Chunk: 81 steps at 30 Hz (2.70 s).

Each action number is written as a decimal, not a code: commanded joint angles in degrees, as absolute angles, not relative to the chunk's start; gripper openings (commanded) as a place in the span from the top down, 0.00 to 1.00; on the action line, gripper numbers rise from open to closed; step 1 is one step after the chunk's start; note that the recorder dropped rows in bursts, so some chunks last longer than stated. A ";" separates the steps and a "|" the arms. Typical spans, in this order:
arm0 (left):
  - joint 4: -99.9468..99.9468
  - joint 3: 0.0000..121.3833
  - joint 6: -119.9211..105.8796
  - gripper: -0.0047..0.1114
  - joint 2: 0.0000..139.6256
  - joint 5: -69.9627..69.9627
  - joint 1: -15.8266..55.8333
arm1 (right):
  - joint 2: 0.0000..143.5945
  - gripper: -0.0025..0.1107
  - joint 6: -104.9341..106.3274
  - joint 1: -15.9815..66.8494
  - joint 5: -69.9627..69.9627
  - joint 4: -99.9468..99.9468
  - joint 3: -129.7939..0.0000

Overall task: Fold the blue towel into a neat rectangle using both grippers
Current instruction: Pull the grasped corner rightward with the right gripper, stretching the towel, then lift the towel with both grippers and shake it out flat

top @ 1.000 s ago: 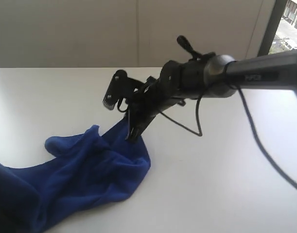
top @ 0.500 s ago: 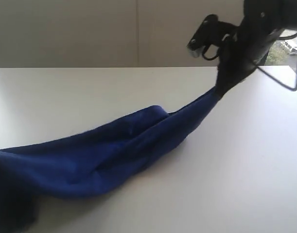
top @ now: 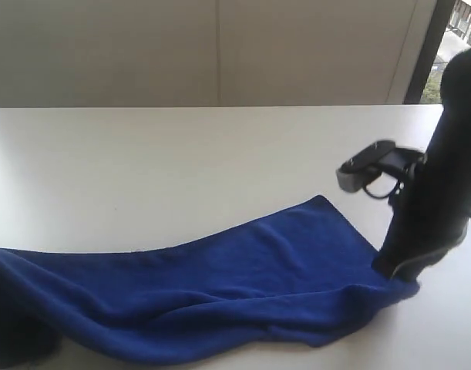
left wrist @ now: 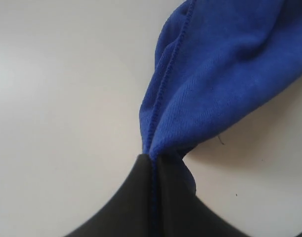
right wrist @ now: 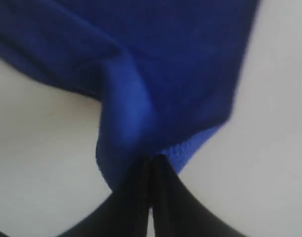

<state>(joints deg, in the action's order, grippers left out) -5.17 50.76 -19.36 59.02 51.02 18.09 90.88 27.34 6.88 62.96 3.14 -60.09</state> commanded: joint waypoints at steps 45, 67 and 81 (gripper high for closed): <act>-0.62 48.42 -17.72 0.96 58.66 46.55 18.41 | 130.72 0.76 40.17 6.91 53.04 4.49 -99.85; -4.20 49.36 -19.91 0.96 55.80 40.31 18.41 | 89.96 0.98 22.29 6.66 66.78 -12.35 -94.55; 5.00 60.90 -34.23 0.96 42.86 62.46 18.41 | 53.50 0.98 15.23 6.66 69.96 -12.63 -77.19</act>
<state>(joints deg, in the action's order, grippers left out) 2.37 60.40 -33.13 44.66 56.60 18.09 58.49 17.32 6.88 69.75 -12.29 -79.90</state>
